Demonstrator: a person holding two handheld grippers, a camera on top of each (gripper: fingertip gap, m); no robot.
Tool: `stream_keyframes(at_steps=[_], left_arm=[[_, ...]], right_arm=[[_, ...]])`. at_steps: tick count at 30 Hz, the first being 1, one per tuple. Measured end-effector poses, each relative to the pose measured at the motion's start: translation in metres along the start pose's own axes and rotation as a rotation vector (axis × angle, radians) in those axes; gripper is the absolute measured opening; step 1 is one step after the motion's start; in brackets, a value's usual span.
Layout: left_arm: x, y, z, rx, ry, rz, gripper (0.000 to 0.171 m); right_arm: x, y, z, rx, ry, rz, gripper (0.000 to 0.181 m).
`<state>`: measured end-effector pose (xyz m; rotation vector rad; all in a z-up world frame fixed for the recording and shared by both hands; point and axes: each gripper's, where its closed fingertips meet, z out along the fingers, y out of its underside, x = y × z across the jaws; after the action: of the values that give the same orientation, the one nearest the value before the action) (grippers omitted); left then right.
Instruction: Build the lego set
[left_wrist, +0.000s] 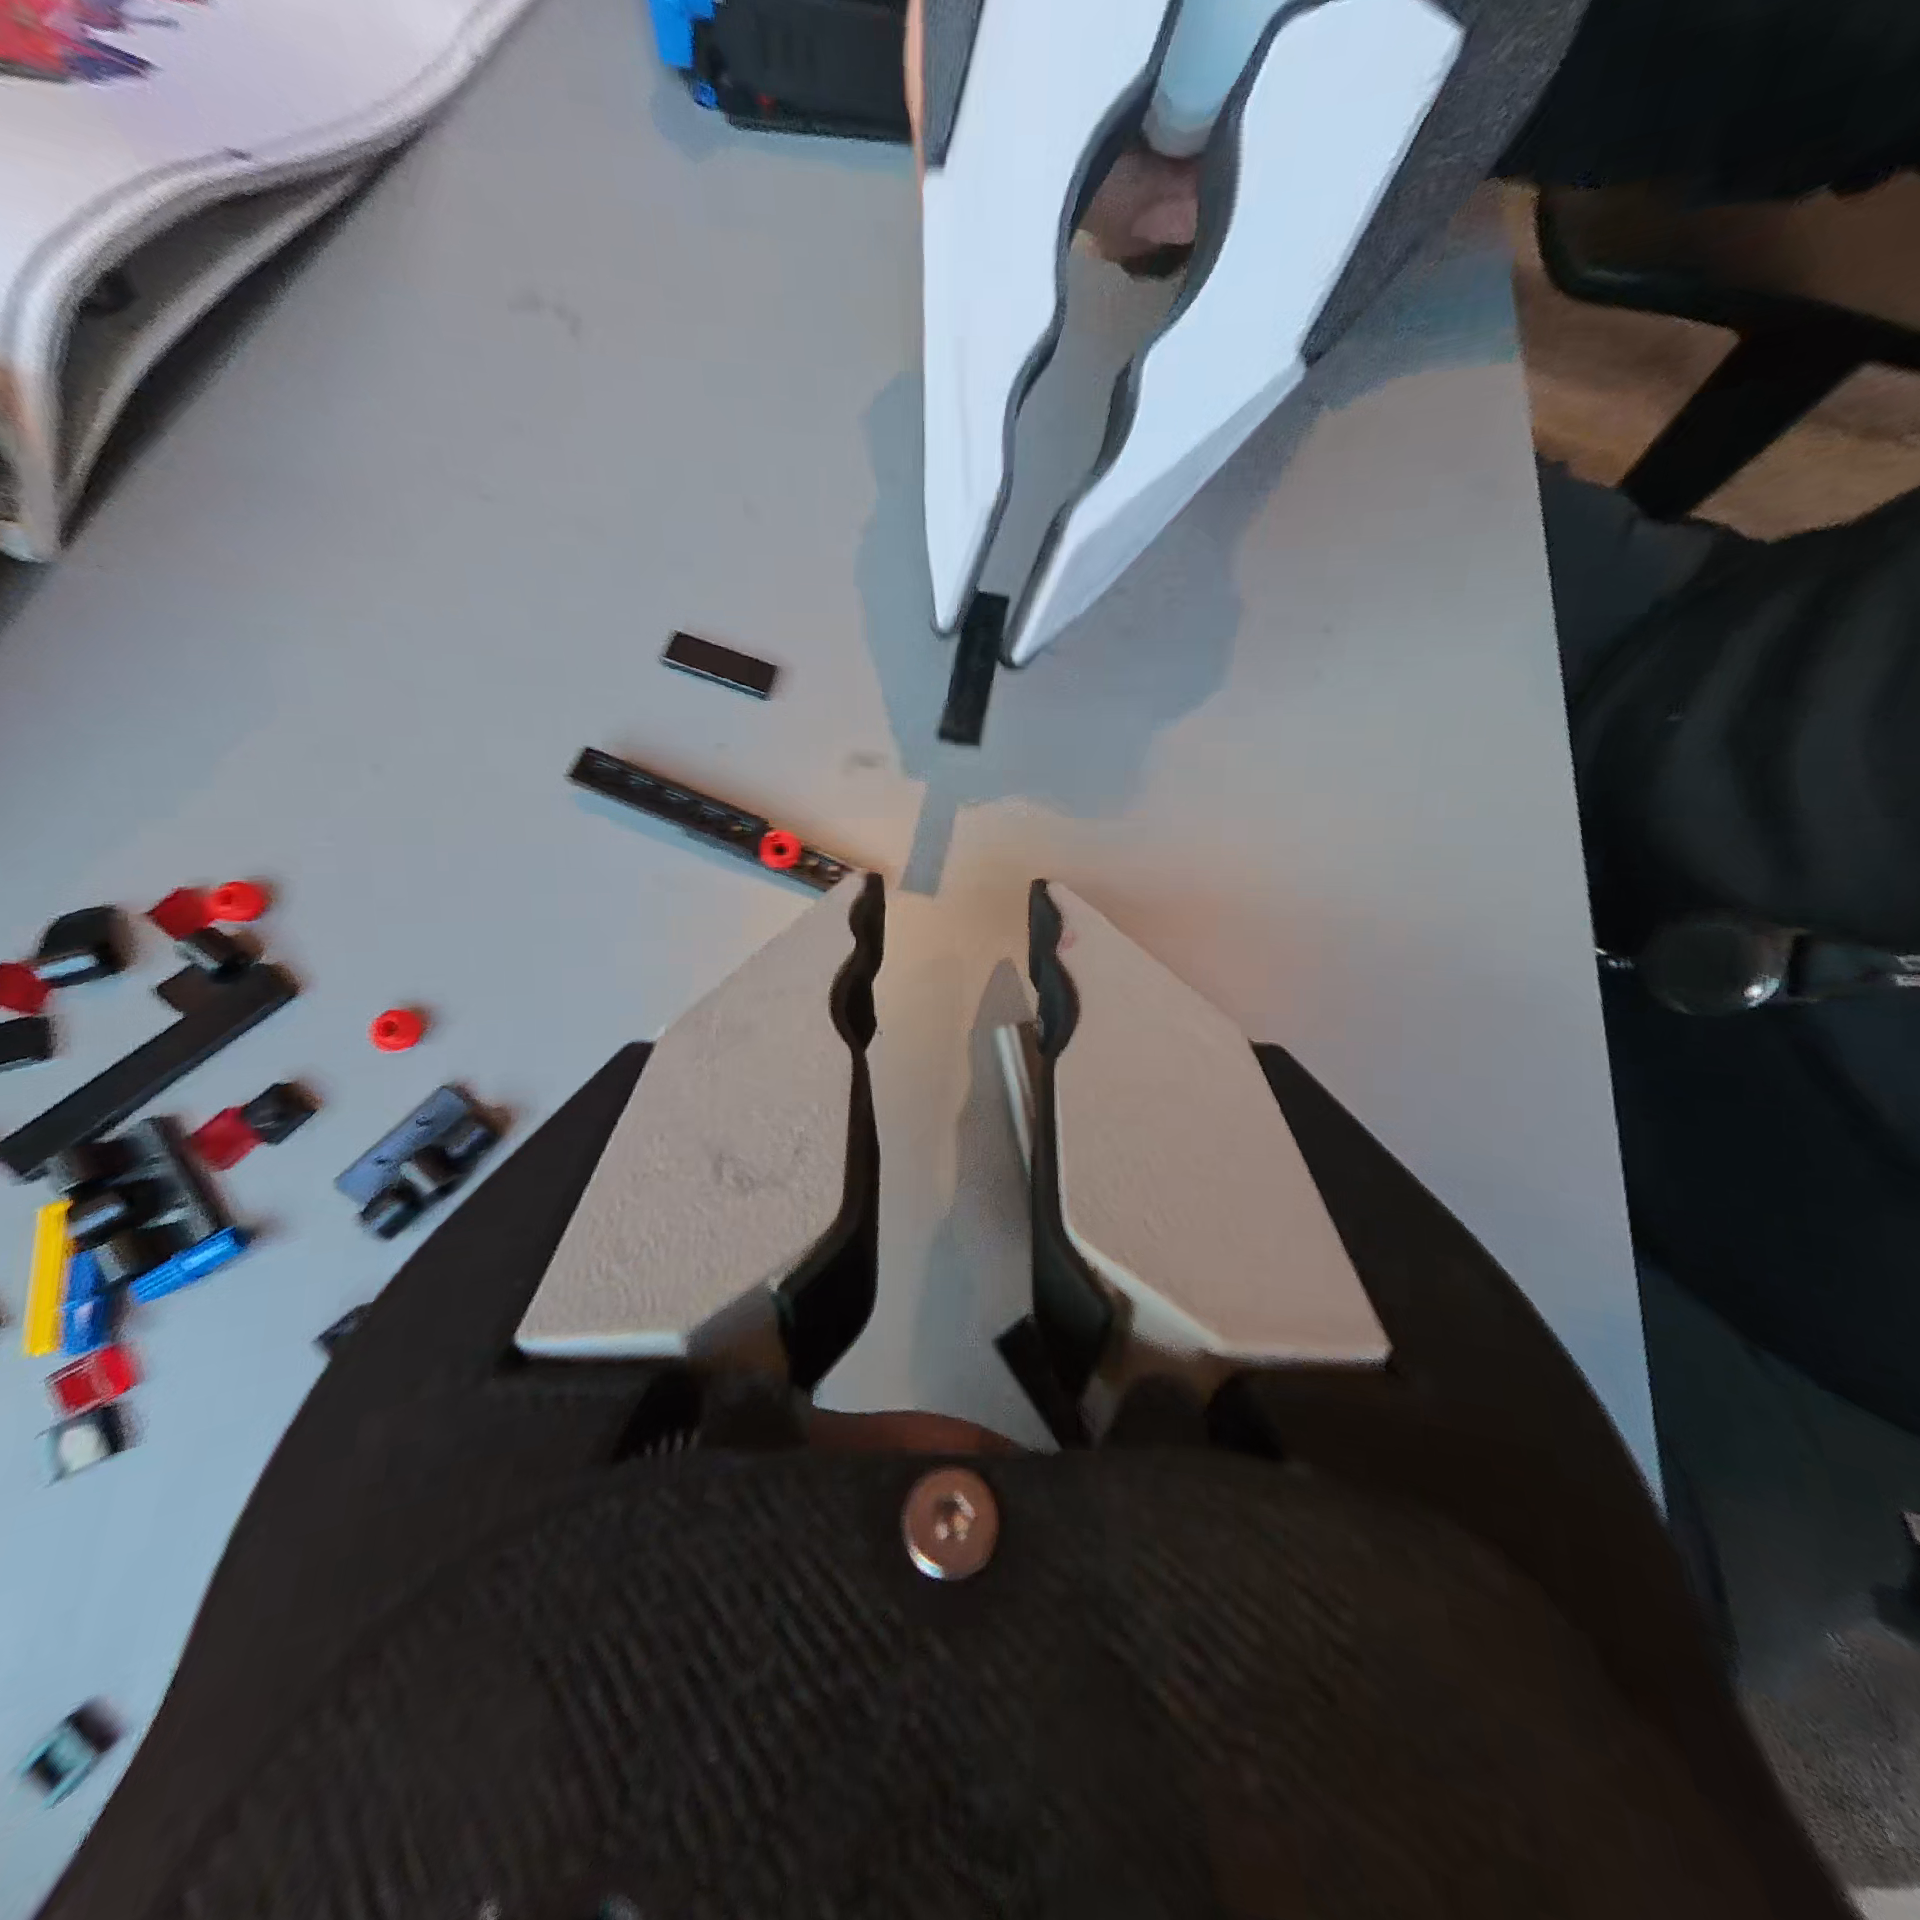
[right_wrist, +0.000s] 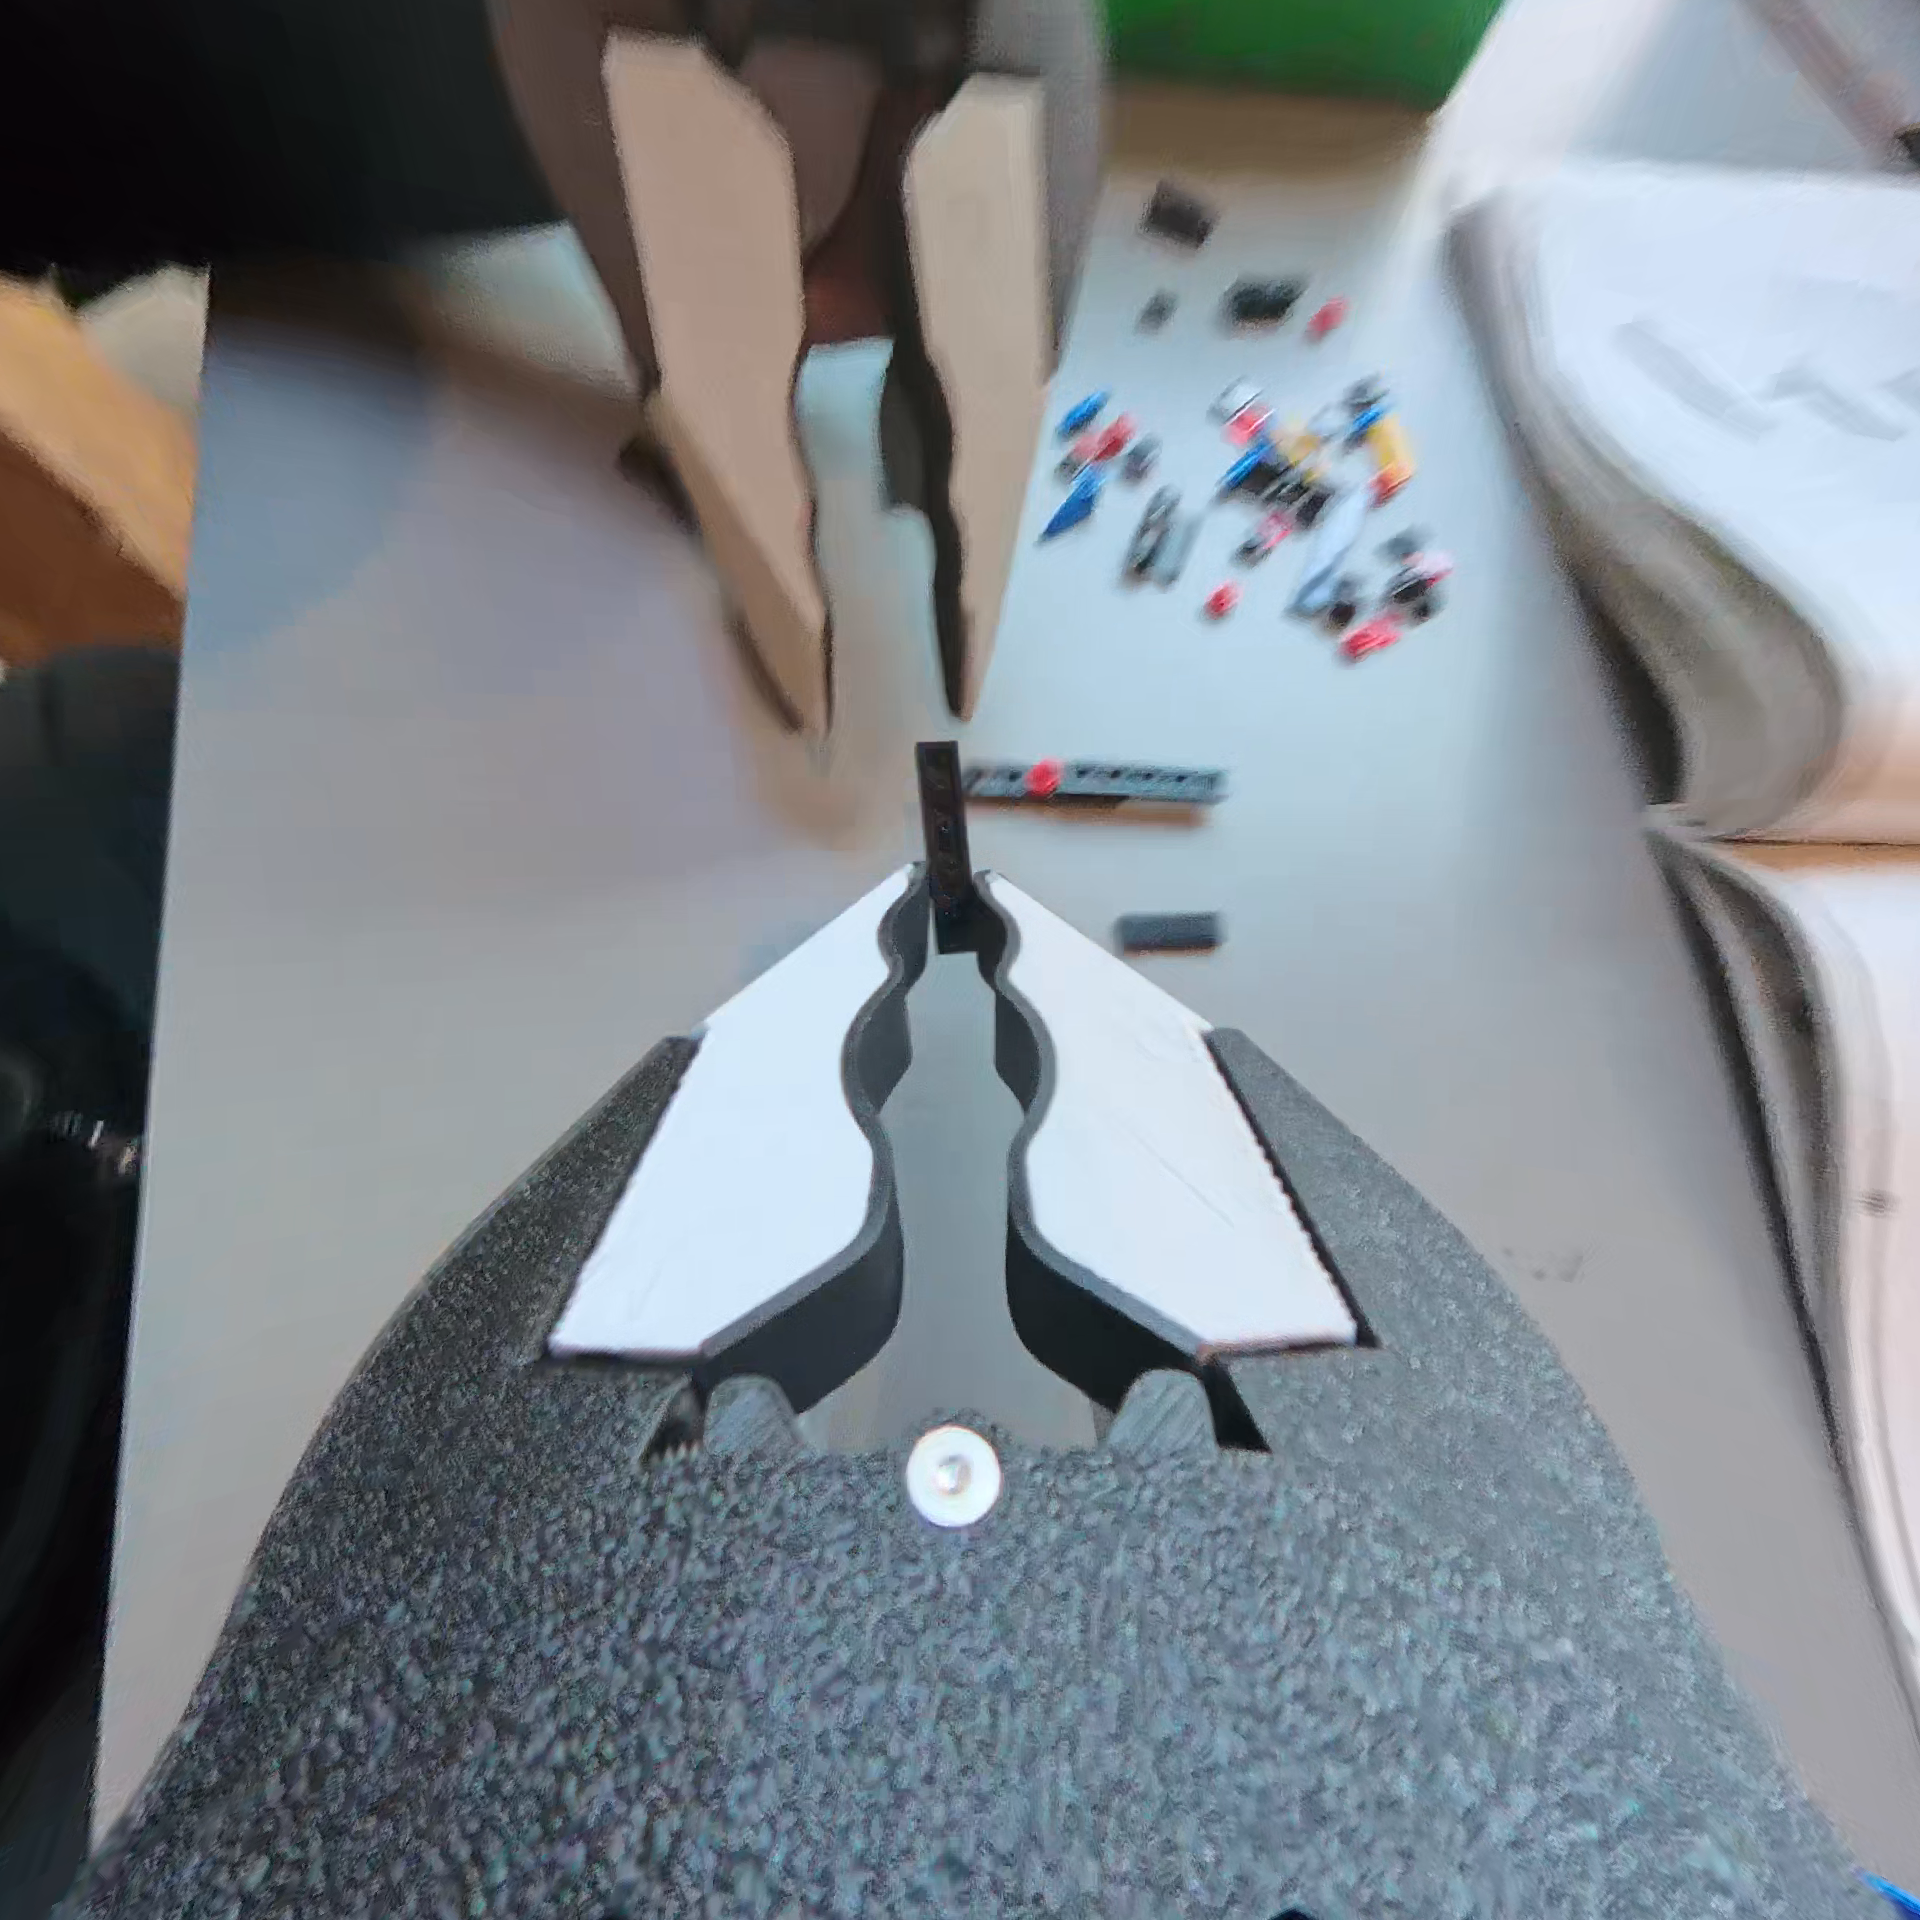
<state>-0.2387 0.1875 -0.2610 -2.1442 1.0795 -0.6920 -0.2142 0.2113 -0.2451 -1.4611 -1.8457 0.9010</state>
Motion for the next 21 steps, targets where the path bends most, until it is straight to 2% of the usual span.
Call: stream_keyframes(at_steps=[4,7,10,14,21], left_arm=[[-0.021,-0.009,-0.008,0.053,-0.108,-0.014,0.025],[-0.034,-0.013,-0.006,0.066,-0.195,-0.028,0.027],[-0.04,-0.012,-0.005,0.052,-0.265,-0.006,0.028],[-0.039,-0.016,-0.005,0.065,-0.27,0.004,0.028],[-0.054,-0.013,-0.009,0.083,-0.311,-0.036,0.027]], right_arm=[[0.034,-0.043,-0.012,0.307,0.136,0.096,0.007],[0.052,-0.057,-0.012,0.423,0.223,0.086,0.007],[0.063,-0.053,-0.011,0.445,0.276,0.074,0.007],[0.068,-0.055,-0.016,0.475,0.317,0.047,0.007],[0.06,-0.054,-0.009,0.442,0.297,-0.015,0.007]])
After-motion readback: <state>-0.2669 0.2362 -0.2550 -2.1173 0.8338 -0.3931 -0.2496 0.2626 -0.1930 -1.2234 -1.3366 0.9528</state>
